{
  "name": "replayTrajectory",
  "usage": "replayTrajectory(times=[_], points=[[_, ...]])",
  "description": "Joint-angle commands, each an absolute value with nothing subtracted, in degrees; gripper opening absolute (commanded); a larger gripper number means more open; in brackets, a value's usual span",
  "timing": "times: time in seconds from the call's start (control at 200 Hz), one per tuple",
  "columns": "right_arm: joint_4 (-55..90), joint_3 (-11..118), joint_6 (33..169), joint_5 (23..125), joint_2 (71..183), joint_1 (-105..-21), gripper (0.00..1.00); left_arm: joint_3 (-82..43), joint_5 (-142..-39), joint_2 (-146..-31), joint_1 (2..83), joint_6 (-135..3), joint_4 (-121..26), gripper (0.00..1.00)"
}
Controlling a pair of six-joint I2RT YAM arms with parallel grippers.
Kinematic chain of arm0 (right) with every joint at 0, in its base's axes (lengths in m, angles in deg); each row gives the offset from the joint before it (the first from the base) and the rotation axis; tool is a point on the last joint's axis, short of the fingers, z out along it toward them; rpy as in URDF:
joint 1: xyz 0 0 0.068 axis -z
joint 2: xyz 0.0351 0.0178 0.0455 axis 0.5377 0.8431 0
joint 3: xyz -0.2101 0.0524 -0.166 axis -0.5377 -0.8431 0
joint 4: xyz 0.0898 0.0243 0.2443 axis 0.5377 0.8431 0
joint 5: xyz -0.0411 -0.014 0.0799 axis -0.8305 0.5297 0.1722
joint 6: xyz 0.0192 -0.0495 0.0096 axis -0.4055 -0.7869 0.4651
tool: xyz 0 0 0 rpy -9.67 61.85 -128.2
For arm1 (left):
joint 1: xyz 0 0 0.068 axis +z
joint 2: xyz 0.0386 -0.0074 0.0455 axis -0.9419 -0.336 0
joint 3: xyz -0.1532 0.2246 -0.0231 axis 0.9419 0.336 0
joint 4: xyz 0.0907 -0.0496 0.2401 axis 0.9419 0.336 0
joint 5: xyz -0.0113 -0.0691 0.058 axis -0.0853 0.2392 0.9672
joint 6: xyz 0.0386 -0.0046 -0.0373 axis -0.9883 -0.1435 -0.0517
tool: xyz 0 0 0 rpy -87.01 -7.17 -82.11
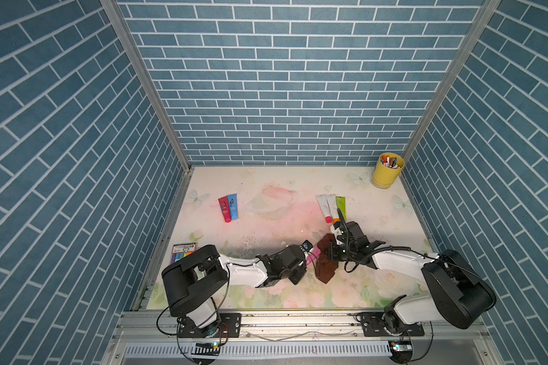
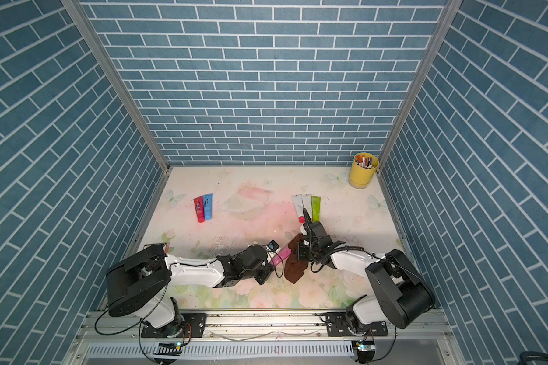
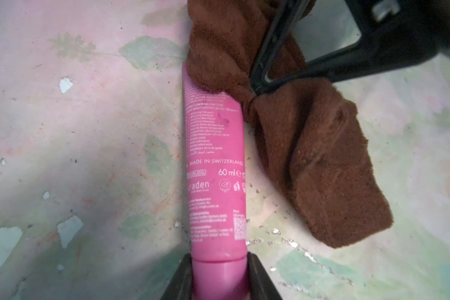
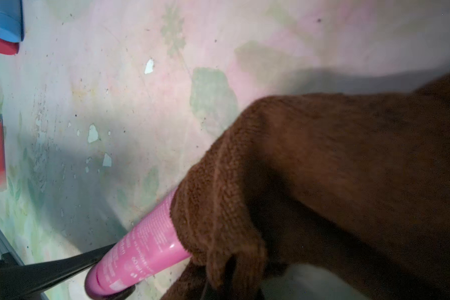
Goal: Wipe the surface of the toothpaste tube
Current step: Wipe the dirt from the toothpaste tube.
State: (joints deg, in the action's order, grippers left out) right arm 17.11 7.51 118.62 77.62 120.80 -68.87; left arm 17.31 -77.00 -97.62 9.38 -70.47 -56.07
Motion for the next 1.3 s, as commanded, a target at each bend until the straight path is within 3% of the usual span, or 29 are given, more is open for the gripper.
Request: replayTrajectory(times=[0.0,0.255,0.415,0.65,0.945,1.295], points=[[22.0,6.1,120.4,83.7,124.5,-75.4,0.0,16.7,-77.6,-99.9,9.6,-70.7,-54.0,0.02],[15.6,4.6,124.0,91.6,125.3,-80.9,0.0,15.6,-78.7,-100.4,10.3,-71.1,-54.3,0.01],[15.9,5.5,123.1,87.9,125.2,-79.3,0.0,16.0,-79.3,-99.8,10.3,-71.4,-54.7,0.01],[28.2,10.3,116.1,79.7,117.8,-68.2,0.0,17.3,-82.5,-98.6,10.2,-72.3,-55.7,0.0],[39.7,14.9,111.0,69.6,115.3,-66.8,0.0,19.0,-86.6,-97.6,9.3,-72.6,-57.1,0.0],[33.8,13.0,111.9,74.8,122.6,-69.4,0.0,17.7,-86.3,-98.9,9.0,-72.9,-56.5,0.0]])
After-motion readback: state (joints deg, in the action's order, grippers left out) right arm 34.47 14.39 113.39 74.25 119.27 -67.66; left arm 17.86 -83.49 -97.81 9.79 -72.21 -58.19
